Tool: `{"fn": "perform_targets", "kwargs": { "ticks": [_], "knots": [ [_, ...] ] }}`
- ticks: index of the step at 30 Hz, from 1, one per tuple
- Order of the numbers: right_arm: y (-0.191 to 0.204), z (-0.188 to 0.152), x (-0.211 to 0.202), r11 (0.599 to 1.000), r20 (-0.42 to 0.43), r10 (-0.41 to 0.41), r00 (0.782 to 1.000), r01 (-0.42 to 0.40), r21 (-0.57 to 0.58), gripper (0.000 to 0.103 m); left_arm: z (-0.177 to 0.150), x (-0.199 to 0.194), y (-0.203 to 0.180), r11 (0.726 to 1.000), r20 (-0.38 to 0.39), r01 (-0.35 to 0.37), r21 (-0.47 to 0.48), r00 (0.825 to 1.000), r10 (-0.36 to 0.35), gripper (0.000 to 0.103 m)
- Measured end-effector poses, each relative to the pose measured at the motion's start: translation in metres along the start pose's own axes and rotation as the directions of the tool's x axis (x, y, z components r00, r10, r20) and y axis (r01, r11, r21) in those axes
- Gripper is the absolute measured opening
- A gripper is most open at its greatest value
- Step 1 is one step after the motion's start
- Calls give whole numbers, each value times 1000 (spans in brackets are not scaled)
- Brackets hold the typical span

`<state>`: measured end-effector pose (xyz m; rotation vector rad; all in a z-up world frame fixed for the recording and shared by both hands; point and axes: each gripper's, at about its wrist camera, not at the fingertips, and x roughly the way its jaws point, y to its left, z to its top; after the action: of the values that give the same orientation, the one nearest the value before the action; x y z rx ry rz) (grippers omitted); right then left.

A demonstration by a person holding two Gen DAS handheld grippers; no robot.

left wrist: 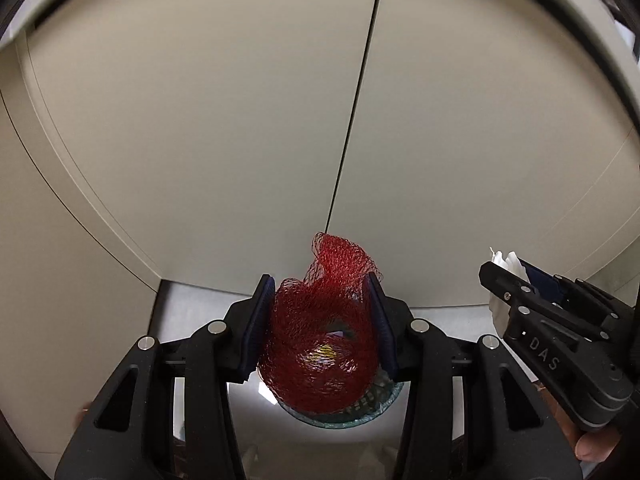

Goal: Collect trash
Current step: 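Carry the mesh bag and tissue down over the trash bin, then open the left tool over the bin while the right tool releases the tissue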

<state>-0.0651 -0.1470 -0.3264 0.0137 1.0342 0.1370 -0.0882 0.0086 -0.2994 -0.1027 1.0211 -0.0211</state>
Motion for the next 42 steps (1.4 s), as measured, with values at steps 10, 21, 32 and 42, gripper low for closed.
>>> {"fn": "perform_targets", "kwargs": {
  "ticks": [10, 21, 32, 42],
  "knots": [
    [-1, -31, 70, 999, -37, -53, 998, 53, 9, 31, -30, 90, 4, 998, -65, -60, 7, 996, 60, 45],
    [-2, -59, 121, 997, -112, -70, 991, 66, -36, 31, -64, 143, 5, 997, -180, -46, 63, 982, 56, 47],
    [2, -76, 150, 999, -155, -30, 987, 25, -33, 31, -77, 161, 16, 996, -212, -78, 47, 973, 86, 64],
    [3, -83, 163, 999, -161, 15, 987, -22, -38, 33, -74, 164, 25, 997, -207, -77, 4, 975, 76, 75]
  ]
}}
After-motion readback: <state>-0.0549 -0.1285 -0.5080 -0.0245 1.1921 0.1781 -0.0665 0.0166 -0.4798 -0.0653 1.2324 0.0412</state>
